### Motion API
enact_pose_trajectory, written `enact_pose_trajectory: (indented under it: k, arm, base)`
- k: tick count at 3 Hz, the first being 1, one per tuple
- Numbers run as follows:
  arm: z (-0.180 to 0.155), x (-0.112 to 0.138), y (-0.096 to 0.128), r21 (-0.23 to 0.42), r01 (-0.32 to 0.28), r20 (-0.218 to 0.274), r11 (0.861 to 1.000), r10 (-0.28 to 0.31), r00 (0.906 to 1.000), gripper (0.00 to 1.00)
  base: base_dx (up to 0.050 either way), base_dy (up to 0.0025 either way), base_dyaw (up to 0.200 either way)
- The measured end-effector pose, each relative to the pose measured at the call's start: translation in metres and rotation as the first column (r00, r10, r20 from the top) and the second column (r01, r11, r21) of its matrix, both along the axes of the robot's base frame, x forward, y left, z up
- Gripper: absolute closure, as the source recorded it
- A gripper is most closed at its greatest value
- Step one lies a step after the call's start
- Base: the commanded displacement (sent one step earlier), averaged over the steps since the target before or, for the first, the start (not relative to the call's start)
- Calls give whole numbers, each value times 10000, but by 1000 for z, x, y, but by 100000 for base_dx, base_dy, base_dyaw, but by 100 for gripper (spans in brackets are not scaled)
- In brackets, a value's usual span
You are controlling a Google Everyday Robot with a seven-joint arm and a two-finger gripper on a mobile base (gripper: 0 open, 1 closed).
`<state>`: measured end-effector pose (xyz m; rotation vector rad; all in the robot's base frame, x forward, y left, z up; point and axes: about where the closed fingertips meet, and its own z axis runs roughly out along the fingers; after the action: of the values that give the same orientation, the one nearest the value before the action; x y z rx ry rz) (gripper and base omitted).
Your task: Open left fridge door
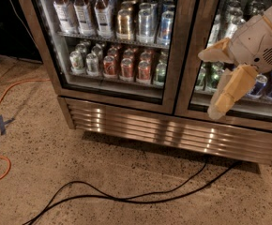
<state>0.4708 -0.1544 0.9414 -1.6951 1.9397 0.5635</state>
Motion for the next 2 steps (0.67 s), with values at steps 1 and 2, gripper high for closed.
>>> enact_pose_trajectory:
  k: [1,2]
  arm:
    - [-7,3,29,1371,-1404,-318,9806,1460,9888,0]
    - [-11,5,63,4157,-2933,-305,8609,3355,9415,0]
  base:
    - [0,0,0]
    - [0,0,0]
